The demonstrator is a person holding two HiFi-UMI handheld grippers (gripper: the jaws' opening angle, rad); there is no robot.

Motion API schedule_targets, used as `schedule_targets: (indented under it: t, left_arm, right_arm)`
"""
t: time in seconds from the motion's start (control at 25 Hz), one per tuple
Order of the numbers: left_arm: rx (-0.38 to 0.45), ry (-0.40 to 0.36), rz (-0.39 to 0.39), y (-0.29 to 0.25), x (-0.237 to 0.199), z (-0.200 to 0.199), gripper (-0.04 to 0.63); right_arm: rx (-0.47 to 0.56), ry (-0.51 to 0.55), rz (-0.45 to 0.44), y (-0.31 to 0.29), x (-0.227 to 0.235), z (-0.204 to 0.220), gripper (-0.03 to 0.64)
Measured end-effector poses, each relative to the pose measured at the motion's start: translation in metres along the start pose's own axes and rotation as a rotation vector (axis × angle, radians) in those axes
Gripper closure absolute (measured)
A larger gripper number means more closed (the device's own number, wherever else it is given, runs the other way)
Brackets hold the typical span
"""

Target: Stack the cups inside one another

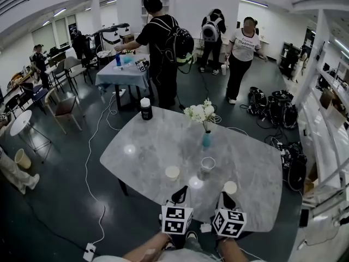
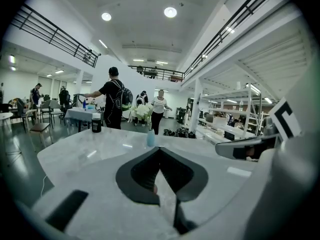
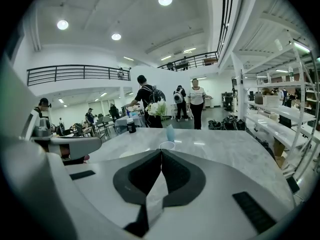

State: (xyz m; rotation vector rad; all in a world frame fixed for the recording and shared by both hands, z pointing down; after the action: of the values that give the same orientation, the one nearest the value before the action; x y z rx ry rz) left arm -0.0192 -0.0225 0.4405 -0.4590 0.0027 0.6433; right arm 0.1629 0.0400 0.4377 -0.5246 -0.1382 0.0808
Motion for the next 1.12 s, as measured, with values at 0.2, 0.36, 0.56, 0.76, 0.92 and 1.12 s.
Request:
schedule_targets:
  t: [0.2, 0.36, 0.56, 0.76, 0.92, 1.12]
  left_arm:
    - [-0.021, 0.021, 0.009, -0.012, 0.01, 0.006, 0.598]
    - [-0.058, 0.018, 0.031, -0.023, 0.021, 0.015, 0.598]
    - [-0.111, 0.012, 0.065, -0.042, 0.036, 0.029, 0.598]
    - [-0.168, 0.0, 0.088, -0.062, 0.049, 0.045, 0.598]
    - [-0.209, -0.009, 0.105, -0.079, 0.056, 0.057, 0.598]
    - [-0.255, -0.027, 0.122, -0.098, 0.063, 0.07, 0.598]
  right_arm:
    - [-0.013, -0.015, 0.018, 0.001, 0.017, 0.006, 0.609]
    - [-0.032, -0.047, 0.04, 0.001, 0.032, 0.017, 0.609]
    - [-0.063, -0.085, 0.072, -0.001, 0.053, 0.032, 0.609]
    - [-0.088, -0.118, 0.094, -0.006, 0.075, 0.049, 0.608]
    - [-0.106, -0.149, 0.105, -0.016, 0.088, 0.063, 0.607]
    - [-0.137, -0.164, 0.087, -0.034, 0.096, 0.076, 0.607]
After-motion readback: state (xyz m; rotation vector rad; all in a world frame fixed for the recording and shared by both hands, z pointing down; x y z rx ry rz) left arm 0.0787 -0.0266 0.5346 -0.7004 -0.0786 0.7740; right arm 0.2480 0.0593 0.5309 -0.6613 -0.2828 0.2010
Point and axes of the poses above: the fingertips, and each gripper's own axes: y backward along the fingers, x to its right, z out of its underside, the point moved 8 cm from there along y, backward along the fingers, and after that the axes turned 7 degrees about -x, right-handed, at the moved point
